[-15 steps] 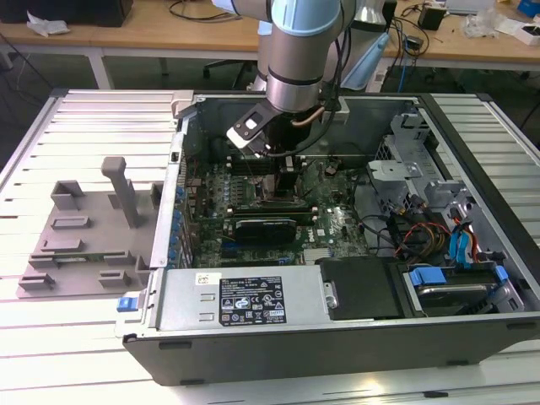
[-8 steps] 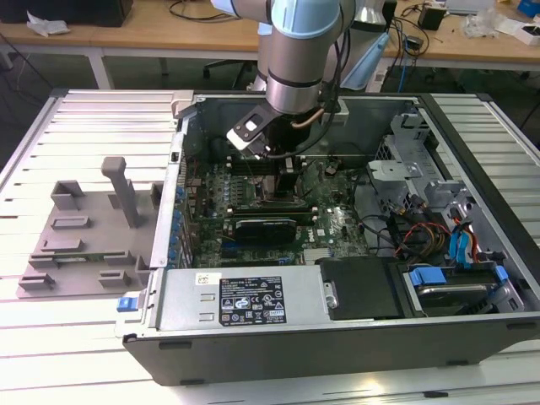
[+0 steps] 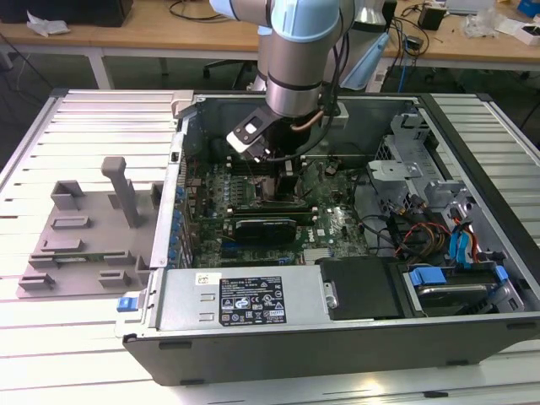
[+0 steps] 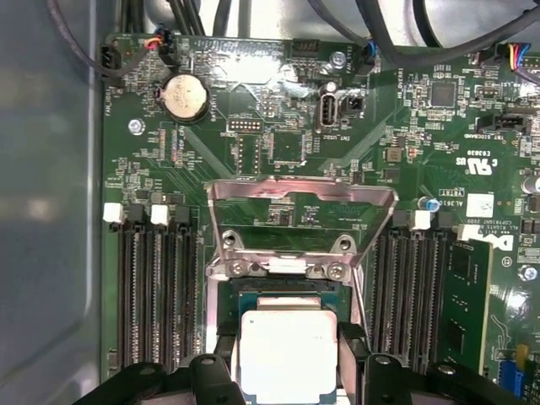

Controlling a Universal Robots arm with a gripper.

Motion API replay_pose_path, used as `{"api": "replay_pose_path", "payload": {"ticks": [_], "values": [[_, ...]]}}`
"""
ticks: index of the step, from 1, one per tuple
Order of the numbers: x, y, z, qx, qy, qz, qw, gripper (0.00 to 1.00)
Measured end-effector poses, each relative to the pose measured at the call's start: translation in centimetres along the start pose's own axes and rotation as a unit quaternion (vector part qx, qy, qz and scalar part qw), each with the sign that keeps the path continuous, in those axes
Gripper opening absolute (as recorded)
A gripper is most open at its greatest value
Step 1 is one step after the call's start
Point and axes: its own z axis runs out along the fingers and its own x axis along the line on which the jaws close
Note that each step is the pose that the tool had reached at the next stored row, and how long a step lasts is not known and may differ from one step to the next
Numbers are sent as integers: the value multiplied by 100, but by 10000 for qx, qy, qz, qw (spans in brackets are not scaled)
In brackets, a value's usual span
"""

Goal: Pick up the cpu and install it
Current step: 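Place the cpu into insertion slot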

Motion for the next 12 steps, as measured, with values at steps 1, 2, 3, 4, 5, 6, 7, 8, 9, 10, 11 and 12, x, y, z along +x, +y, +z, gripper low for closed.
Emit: {"api": "replay_pose_path", "payload": {"ticks": [1, 2, 3, 4, 5, 6, 7, 8, 9, 10, 11, 12], "values": [[0, 0, 3, 1, -23, 20, 10000, 55], [-1, 1, 6, 2, -42, 37, 10000, 55], [-1, 3, 11, 4, -67, 58, 10000, 55], [2, 5, 22, 4, -72, 66, 10000, 55], [13, 6, 32, 4, -71, 66, 10000, 55], [18, 6, 36, 4, -71, 66, 10000, 55], [22, 6, 39, 4, -71, 66, 10000, 55], [27, 7, 44, 4, -71, 66, 10000, 55], [31, 7, 47, 4, -71, 66, 10000, 55], [33, 8, 52, 4, -71, 64, 10000, 55], [34, 8, 55, 4, -71, 65, 10000, 55], [34, 7, 58, 4, -72, 66, 10000, 55]]}}
